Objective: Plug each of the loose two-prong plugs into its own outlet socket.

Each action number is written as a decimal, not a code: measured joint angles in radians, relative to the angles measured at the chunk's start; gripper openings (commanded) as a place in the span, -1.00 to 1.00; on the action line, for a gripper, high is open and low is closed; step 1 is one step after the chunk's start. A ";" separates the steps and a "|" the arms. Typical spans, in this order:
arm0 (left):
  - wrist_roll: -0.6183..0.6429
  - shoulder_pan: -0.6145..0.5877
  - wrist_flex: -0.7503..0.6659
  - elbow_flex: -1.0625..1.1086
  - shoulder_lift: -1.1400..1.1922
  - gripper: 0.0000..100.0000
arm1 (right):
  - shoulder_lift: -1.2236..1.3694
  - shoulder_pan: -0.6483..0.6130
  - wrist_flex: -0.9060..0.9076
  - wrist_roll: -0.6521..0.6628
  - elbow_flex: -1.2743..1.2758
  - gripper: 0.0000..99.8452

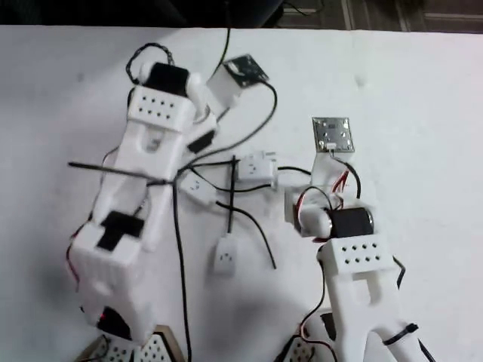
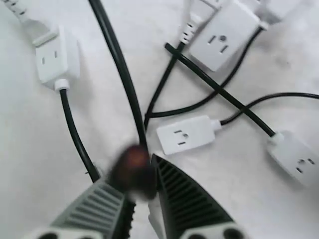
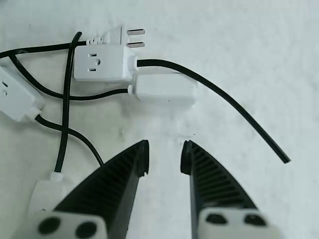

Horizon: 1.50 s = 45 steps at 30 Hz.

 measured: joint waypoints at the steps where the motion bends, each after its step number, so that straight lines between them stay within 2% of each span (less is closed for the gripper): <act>1: 0.005 0.014 0.000 0.058 -0.060 -0.96 | 0.000 0.005 0.000 0.000 0.000 -0.78; 8: 0.061 0.132 -0.018 0.457 -0.483 -0.96 | 0.000 0.084 0.000 0.000 -0.002 -0.78; 15: 0.141 0.215 -0.167 0.787 -0.669 -0.94 | 0.000 0.080 0.000 0.000 -0.002 -0.78; 17: 0.160 0.245 -0.203 0.855 -0.707 -0.85 | 0.000 0.080 0.000 0.000 -0.002 -0.77; 23: 0.221 0.295 -0.209 0.924 -0.887 -0.33 | 0.000 0.081 0.000 0.000 -0.002 -0.77; 26: 0.279 0.249 -0.209 0.924 -1.007 -0.31 | 0.000 0.080 0.000 0.006 -0.002 -0.77; 30: 0.295 0.166 -0.206 0.924 -1.142 -0.31 | 0.000 0.080 0.000 0.043 -0.002 -0.77; 37: 0.298 -0.091 -0.181 1.008 -1.310 -0.31 | 0.000 0.077 0.025 0.049 -0.011 -0.77; 41: 0.279 -0.244 -0.226 1.165 -1.433 -0.31 | 0.000 -0.037 0.117 0.041 -0.044 -0.77; 45: 0.255 -0.393 -0.319 1.379 -1.590 -0.31 | 0.000 -0.201 0.201 -0.041 -0.097 -0.77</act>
